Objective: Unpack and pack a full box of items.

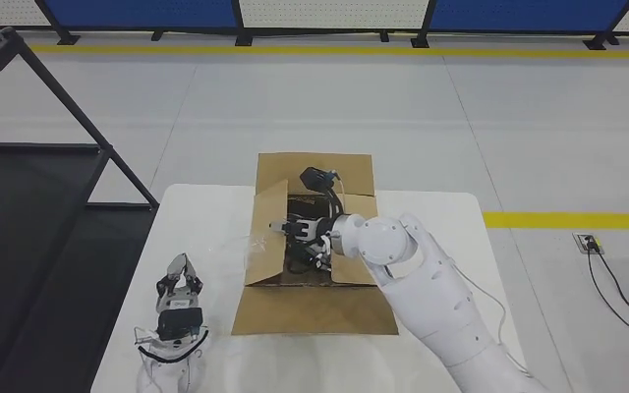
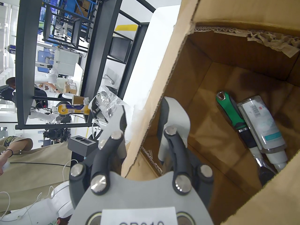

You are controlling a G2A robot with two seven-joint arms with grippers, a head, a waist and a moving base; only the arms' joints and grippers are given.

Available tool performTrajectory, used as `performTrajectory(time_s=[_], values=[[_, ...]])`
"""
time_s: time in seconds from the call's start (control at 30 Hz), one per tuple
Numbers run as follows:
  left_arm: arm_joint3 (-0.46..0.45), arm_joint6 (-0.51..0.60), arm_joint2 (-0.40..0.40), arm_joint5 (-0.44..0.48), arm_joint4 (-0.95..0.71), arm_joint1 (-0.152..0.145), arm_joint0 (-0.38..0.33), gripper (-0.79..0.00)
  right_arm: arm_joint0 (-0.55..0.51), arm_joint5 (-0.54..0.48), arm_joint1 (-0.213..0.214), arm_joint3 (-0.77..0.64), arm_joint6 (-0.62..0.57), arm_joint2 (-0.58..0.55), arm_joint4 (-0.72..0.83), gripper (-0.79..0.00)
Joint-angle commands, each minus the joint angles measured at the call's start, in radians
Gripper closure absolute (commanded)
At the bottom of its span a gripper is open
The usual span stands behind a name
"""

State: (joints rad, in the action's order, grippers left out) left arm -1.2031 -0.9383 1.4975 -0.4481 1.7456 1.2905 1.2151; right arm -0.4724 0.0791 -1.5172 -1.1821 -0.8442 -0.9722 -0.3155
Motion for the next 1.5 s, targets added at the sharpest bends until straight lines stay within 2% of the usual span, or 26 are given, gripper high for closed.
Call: performTrajectory(time_s=[0.0, 0.37, 0.77, 0.83, 0.87, 0.9, 1.17, 1.2, 1.23, 1.27, 1.33, 1.47], values=[[-0.014, -0.003, 0.010, -0.003, -0.015, 0.000, 0.006, 0.000, 0.005, -0.002, -0.001, 0.008, 0.000, 0.002, 0.003, 0.000], [-0.107, -0.010, 0.096, -0.017, -0.130, -0.001, 0.039, 0.000, 0.018, 0.006, -0.004, 0.034, 0.011, 0.007, 0.001, 0.000], [-0.166, 0.009, 0.175, -0.017, -0.218, 0.000, 0.059, 0.000, 0.014, 0.057, -0.002, 0.036, 0.005, 0.005, -0.016, 0.000], [-0.171, 0.009, 0.183, -0.016, -0.225, 0.000, 0.061, 0.000, 0.013, 0.070, -0.001, 0.034, 0.004, 0.004, -0.021, -0.114], [-0.174, 0.010, 0.188, -0.016, -0.232, 0.001, 0.062, 0.000, 0.012, 0.076, -0.001, 0.033, -0.002, 0.004, -0.025, -0.012], [-0.180, 0.010, 0.192, -0.015, -0.243, 0.001, 0.062, 0.000, 0.013, 0.087, 0.000, 0.034, -0.004, 0.004, -0.035, 0.000], [-0.216, 0.022, 0.227, 0.009, -0.286, 0.003, 0.074, 0.000, 0.016, 0.173, 0.002, 0.034, -0.025, 0.020, -0.095, 0.000], [-0.216, 0.024, 0.229, 0.011, -0.286, 0.004, 0.075, 0.000, 0.016, 0.173, 0.002, 0.029, -0.027, 0.019, -0.096, -0.228], [-0.216, 0.026, 0.230, 0.013, -0.282, 0.004, 0.076, 0.000, 0.012, 0.170, 0.004, 0.019, -0.021, 0.015, -0.098, -0.413], [-0.215, 0.027, 0.231, 0.014, -0.281, 0.004, 0.077, 0.000, 0.006, 0.165, 0.006, 0.003, -0.013, 0.011, -0.104, -0.462], [-0.213, 0.027, 0.230, 0.017, -0.275, 0.005, 0.078, 0.000, -0.018, 0.160, 0.011, -0.049, 0.022, -0.009, -0.108, -0.317], [-0.211, 0.028, 0.230, 0.019, -0.268, 0.006, 0.077, 0.000, -0.076, 0.182, 0.026, -0.173, 0.054, -0.045, -0.152, -0.212]])
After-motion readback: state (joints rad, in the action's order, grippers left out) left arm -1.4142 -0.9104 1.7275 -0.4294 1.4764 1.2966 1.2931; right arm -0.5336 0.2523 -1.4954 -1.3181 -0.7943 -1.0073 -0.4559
